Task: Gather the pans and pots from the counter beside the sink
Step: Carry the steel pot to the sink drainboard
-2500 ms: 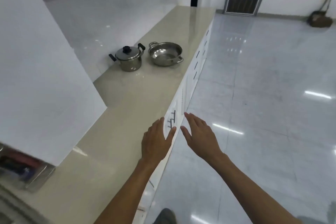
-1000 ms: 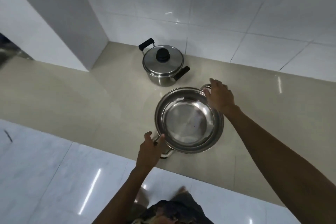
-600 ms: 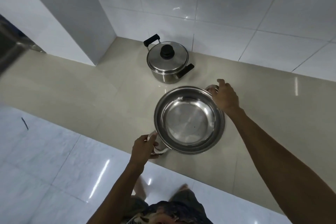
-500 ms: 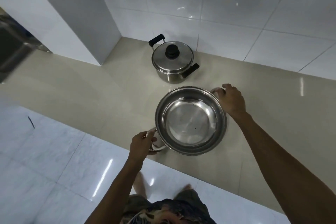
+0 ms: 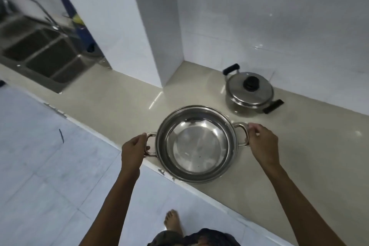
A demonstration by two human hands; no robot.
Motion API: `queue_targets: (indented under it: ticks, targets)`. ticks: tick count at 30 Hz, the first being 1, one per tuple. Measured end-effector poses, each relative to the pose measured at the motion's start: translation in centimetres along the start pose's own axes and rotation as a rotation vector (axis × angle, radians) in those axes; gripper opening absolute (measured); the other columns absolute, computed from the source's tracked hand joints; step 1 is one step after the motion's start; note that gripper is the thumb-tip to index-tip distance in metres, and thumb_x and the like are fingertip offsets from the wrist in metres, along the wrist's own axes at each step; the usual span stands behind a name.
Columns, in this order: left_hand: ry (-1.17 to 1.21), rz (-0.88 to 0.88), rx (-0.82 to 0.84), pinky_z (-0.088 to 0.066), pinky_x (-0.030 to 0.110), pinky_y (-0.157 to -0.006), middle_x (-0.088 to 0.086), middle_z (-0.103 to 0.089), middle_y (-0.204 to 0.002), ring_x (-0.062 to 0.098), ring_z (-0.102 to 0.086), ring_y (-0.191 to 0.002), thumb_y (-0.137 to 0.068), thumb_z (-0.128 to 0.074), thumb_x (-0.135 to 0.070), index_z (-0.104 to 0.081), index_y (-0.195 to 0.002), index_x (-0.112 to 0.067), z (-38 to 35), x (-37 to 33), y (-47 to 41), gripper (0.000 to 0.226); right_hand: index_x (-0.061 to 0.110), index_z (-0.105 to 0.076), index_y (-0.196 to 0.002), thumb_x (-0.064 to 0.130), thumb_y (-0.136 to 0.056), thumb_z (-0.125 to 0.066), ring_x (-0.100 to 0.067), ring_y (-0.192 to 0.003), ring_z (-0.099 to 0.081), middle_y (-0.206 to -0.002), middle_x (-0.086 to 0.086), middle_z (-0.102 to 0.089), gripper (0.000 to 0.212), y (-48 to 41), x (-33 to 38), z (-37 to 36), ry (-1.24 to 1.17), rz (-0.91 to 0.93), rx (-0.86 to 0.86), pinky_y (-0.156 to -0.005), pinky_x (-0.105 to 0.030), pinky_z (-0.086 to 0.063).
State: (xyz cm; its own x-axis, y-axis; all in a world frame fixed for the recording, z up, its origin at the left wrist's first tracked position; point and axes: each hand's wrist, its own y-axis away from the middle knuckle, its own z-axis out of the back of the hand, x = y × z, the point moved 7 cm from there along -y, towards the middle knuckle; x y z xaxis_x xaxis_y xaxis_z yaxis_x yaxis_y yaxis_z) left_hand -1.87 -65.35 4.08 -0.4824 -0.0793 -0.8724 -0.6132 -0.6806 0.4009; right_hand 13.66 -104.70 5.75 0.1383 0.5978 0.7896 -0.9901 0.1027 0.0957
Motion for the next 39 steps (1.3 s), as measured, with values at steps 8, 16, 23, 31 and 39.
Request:
queue_targets:
  ticks: [8, 16, 23, 31, 39]
  targets:
    - [0.077, -0.060, -0.217, -0.059, 0.043, -0.078, 0.006, -0.073, -0.083, 0.019, -0.071, -0.074, -0.096, -0.060, -0.035, -0.079, -0.080, -0.027, 20.6, -3.8, -9.8, 0.025, 0.010, -0.074, -0.117, 0.019, -0.099, -0.051, -0.030, -0.106, -0.067, -0.112, -0.013, -0.076, 0.030, 1.3, 19.3, -18.8, -0.023, 0.213, 0.140, -0.095, -0.037, -0.049]
    - [0.166, -0.059, -0.512, -0.059, 0.049, -0.084, -0.001, -0.071, -0.093, 0.020, -0.069, -0.080, -0.096, -0.060, -0.037, -0.079, -0.097, -0.022, 41.0, -4.5, -15.4, 0.025, 0.013, -0.069, -0.127, 0.020, -0.099, -0.051, -0.022, -0.114, -0.064, -0.121, -0.007, -0.073, 0.034, 4.7, 37.0, -38.5, -0.081, 0.381, 0.397, -0.089, -0.022, -0.038]
    - [0.218, -0.013, -0.616, -0.057, 0.042, -0.080, -0.003, -0.073, -0.091, 0.021, -0.072, -0.086, -0.096, -0.059, -0.039, -0.076, -0.084, -0.029, 52.3, -3.9, -23.5, 0.023, 0.012, -0.071, -0.122, 0.021, -0.097, -0.052, -0.031, -0.103, -0.066, -0.104, -0.012, -0.077, 0.032, 4.8, 49.3, -54.1, -0.085, 0.443, 0.481, -0.090, -0.033, -0.044]
    - [0.244, 0.030, -0.600, -0.059, 0.041, -0.080, 0.001, -0.072, -0.092, 0.025, -0.073, -0.089, -0.098, -0.060, -0.034, -0.074, -0.084, -0.028, 63.8, -7.4, -39.2, 0.020, 0.011, -0.069, -0.126, 0.021, -0.098, -0.053, -0.030, -0.111, -0.064, -0.120, -0.012, -0.073, 0.034, 2.3, 62.5, -71.6, -0.101, 0.413, 0.516, -0.091, -0.032, -0.044]
    - [0.281, 0.018, -0.618, -0.058, 0.041, -0.079, 0.003, -0.070, -0.090, 0.025, -0.073, -0.088, -0.097, -0.061, -0.036, -0.074, -0.086, -0.026, 76.2, -11.1, -54.9, 0.020, 0.015, -0.067, -0.129, 0.025, -0.098, -0.052, -0.030, -0.114, -0.063, -0.123, -0.009, -0.071, 0.036, 0.2, 76.6, -88.1, -0.079, 0.403, 0.552, -0.095, -0.038, -0.048]
